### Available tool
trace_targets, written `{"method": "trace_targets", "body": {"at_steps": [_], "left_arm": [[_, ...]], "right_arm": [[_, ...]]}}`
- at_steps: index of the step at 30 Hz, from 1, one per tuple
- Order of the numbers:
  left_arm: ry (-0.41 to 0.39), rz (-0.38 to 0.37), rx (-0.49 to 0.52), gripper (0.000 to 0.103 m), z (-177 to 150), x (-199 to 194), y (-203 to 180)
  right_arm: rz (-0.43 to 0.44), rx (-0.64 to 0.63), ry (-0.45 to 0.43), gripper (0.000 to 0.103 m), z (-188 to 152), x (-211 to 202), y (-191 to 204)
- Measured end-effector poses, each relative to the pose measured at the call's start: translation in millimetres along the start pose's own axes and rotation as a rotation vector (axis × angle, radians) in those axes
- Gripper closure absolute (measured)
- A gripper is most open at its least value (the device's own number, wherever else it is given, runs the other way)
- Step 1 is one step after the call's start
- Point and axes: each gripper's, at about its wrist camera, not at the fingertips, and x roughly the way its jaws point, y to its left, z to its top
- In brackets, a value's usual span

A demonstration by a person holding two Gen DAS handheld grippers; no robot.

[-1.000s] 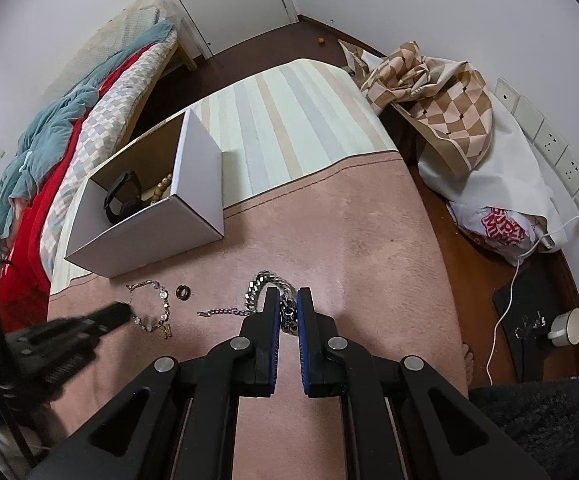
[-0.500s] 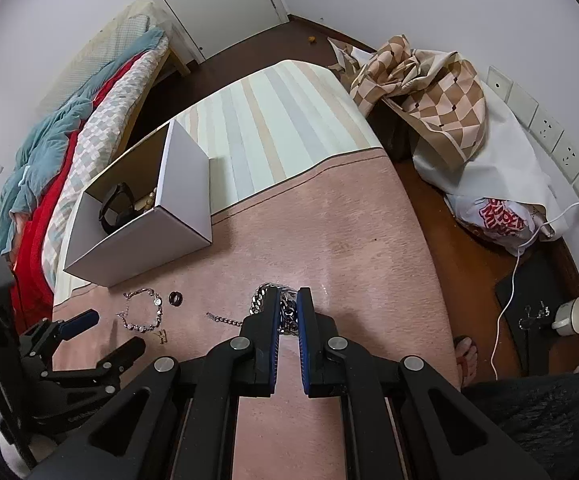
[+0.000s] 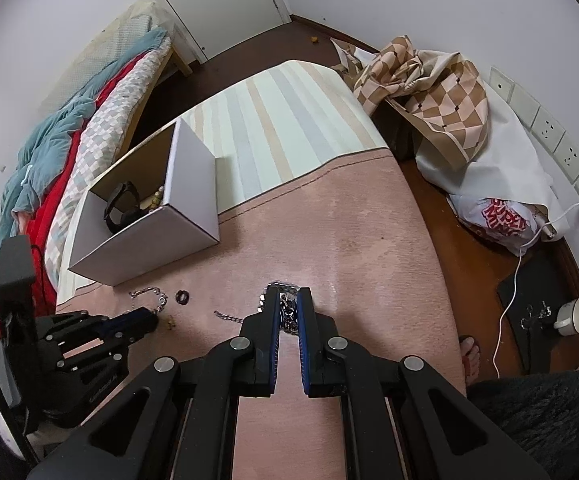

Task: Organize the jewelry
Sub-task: 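Grasp the silver coin-link bracelet with the left gripper while the right lifts the chain, then lower the coin-link bracelet into the box and open the left gripper while the right holds the chain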

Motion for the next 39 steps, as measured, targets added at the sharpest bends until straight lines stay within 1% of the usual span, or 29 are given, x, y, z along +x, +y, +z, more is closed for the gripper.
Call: {"method": "trace_targets", "body": {"at_steps": [5, 9, 11, 15, 22, 26, 27, 31, 34, 36, 39], "left_arm": [[-0.016, -0.042, -0.077, 0.101, -8.7, -8.8, 6.7], [-0.042, -0.081, -0.136, 0.101, -13.2, -27.5, 11.1], [-0.058, -0.088, -0.152, 0.101, -12.5, -36.0, 11.9], [-0.102, -0.101, -0.17, 0.101, -10.9, -56.5, 14.4], [-0.193, -0.126, -0.226, 0.101, 3.4, -98.2, 22.8], [-0.27, -0.142, -0.258, 0.101, 21.2, -138.1, 36.7], [-0.284, -0.148, -0.257, 0.103, 27.6, -147.0, 39.6], [-0.341, -0.14, -0.259, 0.103, 54.4, -177.0, 51.1], [-0.367, -0.108, -0.254, 0.103, 70.0, -186.6, 60.3], [-0.374, -0.095, -0.259, 0.103, 77.6, -184.8, 67.0], [-0.362, -0.076, -0.281, 0.103, 81.7, -174.3, 77.9]], "right_arm": [[0.013, -0.001, -0.01, 0.094, 0.5, -4.6, 3.7], [0.03, 0.003, -0.02, 0.094, 2.0, -10.8, 2.9], [0.042, 0.0, -0.026, 0.094, 3.6, -15.3, 4.9], [0.068, -0.011, -0.039, 0.094, 7.9, -24.9, 12.2], [0.139, -0.048, -0.067, 0.095, 22.6, -52.2, 36.3], [0.196, -0.074, -0.085, 0.095, 39.9, -71.3, 55.7], [0.208, -0.079, -0.088, 0.095, 43.9, -74.6, 59.9], [0.259, -0.137, -0.137, 0.095, 74.8, -97.4, 91.1], [0.266, -0.198, -0.165, 0.095, 98.3, -103.8, 117.0], [0.256, -0.231, -0.17, 0.095, 110.3, -100.5, 129.7], [0.241, -0.27, -0.128, 0.095, 127.9, -78.8, 147.4]]}}
